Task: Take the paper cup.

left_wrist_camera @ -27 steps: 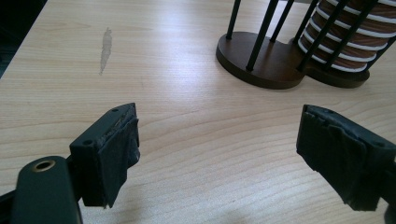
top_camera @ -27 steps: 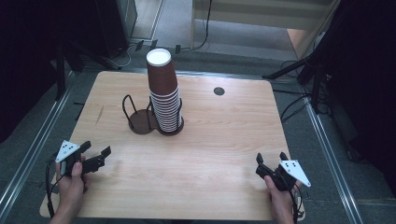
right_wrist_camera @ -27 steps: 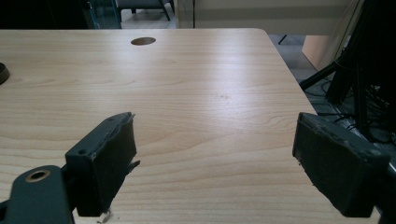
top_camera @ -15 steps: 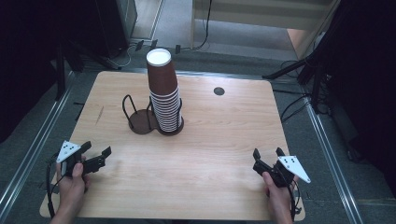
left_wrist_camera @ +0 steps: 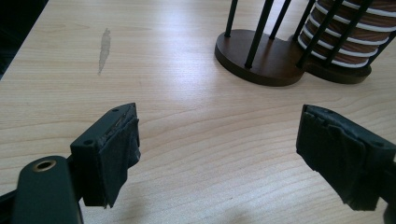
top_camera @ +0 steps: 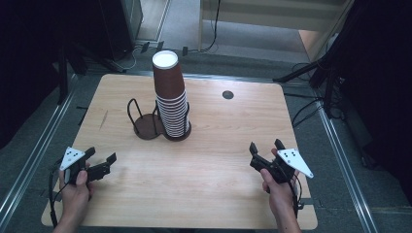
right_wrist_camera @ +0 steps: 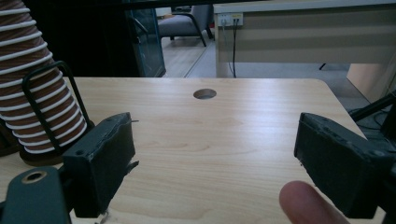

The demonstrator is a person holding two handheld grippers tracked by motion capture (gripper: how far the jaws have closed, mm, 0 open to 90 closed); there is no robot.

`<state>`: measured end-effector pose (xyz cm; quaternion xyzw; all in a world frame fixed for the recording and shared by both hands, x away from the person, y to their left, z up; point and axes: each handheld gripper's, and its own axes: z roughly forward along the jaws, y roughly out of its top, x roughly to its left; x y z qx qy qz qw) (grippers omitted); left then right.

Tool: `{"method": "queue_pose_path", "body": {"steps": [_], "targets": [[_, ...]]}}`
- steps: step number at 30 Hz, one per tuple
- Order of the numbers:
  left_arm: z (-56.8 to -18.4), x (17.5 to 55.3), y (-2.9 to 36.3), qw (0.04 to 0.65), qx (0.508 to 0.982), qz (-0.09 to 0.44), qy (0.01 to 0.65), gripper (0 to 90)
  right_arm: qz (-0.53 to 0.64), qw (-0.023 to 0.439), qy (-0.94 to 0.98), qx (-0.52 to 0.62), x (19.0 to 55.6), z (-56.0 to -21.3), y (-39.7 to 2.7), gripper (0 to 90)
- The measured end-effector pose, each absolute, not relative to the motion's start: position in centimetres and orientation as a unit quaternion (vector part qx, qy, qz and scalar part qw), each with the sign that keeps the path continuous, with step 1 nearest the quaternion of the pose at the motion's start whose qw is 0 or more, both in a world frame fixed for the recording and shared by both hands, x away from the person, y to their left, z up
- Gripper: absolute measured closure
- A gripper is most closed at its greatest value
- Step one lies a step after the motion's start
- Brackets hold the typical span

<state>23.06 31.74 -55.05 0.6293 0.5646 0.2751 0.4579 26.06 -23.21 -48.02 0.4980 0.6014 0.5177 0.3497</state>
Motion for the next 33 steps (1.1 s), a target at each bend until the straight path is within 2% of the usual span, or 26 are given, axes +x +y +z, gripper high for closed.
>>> {"method": "queue_pose_path", "body": {"steps": [33], "targets": [[-55.1,23.2,31.7,0.46,0.633,0.271,0.561,14.5,0.529,0.351,0.625,0.456,28.6,-45.3,-17.1,13.6]]}}
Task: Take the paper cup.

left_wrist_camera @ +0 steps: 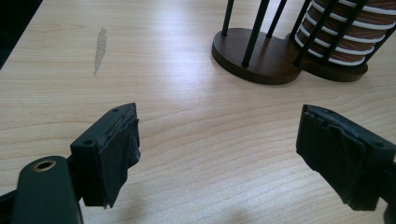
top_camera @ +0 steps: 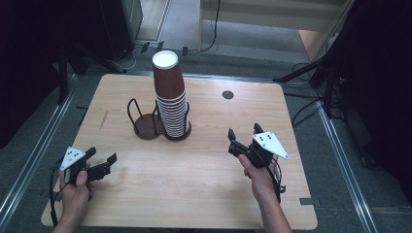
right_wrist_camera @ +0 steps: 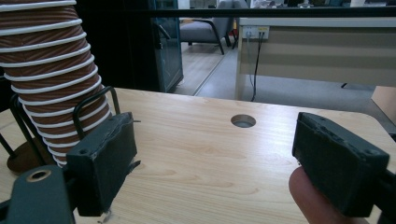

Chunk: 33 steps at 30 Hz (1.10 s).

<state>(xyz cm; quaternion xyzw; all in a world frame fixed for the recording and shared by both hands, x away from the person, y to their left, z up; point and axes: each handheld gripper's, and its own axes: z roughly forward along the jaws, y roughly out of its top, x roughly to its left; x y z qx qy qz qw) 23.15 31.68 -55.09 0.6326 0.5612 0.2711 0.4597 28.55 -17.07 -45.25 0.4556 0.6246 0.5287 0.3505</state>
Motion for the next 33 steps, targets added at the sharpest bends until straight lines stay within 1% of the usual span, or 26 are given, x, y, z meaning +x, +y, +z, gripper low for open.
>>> {"method": "queue_pose_path", "body": {"steps": [15,18,26,33], "targets": [[-55.1,23.2,31.7,0.459,0.634,0.27,0.561,14.5,0.54,0.345,0.628,0.441,29.1,-44.2,-14.5,12.9],[-55.1,23.2,31.7,0.459,0.633,0.27,0.561,14.5,0.541,0.35,0.624,0.442,29.3,-44.0,-14.2,9.2],[-55.1,23.2,31.7,0.459,0.634,0.271,0.56,14.4,0.547,0.336,0.632,0.435,29.7,-43.5,-13.1,6.7],[-55.1,23.2,31.7,0.459,0.634,0.271,0.559,14.5,0.551,0.329,0.637,0.427,30.1,-43.2,-11.7,6.3]]}}
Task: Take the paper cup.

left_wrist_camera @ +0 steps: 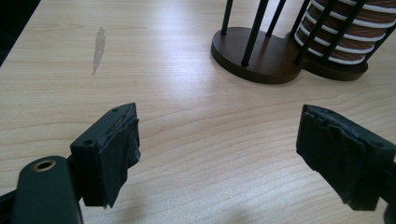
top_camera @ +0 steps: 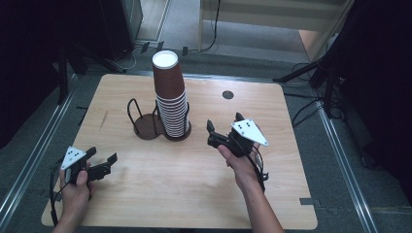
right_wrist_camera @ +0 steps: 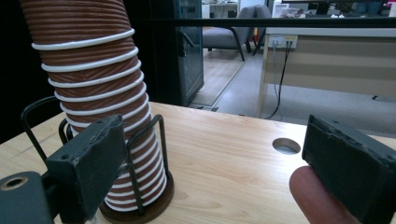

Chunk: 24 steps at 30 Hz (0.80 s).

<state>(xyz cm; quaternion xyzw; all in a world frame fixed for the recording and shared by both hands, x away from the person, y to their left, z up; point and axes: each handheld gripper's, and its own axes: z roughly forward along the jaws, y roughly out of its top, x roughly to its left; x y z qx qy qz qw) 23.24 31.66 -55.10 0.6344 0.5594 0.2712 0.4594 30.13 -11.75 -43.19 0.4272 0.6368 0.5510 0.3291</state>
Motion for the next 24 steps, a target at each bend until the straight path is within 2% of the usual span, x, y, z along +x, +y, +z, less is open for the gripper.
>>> {"method": "queue_pose_path", "body": {"steps": [24], "targets": [[-55.1,23.2,31.7,0.458,0.637,0.271,0.558,14.5,0.562,0.33,0.643,0.402,31.4,-42.3,-7.7,6.9]]}}
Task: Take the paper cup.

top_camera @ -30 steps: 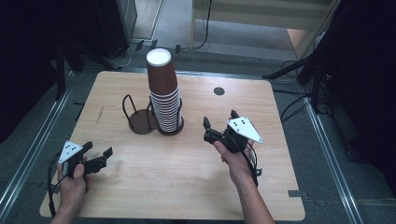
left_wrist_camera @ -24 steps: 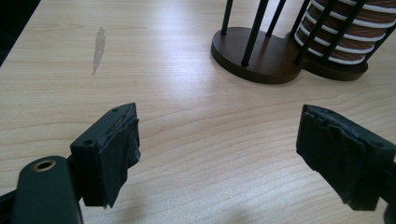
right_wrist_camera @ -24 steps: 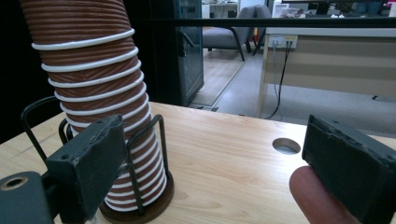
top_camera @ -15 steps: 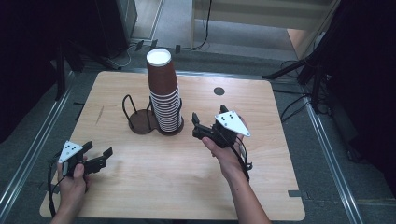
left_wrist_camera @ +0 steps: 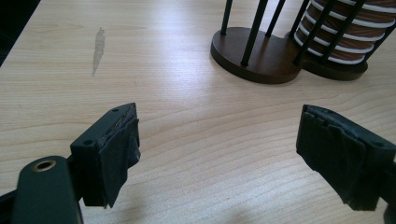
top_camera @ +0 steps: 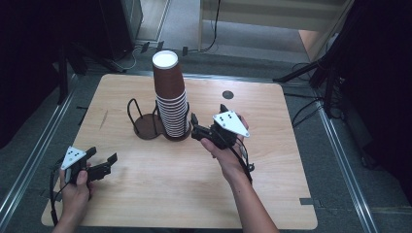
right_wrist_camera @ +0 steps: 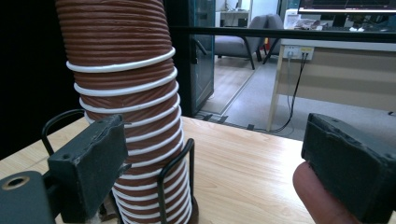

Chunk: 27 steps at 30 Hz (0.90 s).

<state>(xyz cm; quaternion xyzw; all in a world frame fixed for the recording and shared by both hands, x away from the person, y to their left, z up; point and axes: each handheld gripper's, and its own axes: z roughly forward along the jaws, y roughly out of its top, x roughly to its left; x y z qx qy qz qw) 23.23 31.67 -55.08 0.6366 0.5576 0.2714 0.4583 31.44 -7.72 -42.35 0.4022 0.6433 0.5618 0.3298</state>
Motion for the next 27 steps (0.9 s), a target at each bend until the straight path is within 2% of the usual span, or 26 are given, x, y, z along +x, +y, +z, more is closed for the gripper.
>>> {"method": "queue_pose_path", "body": {"steps": [27], "targets": [[-55.1,23.2,31.7,0.459,0.639,0.27,0.555,14.4,0.559,0.316,0.659,0.392,33.6,-41.5,-3.0,1.7]]}}
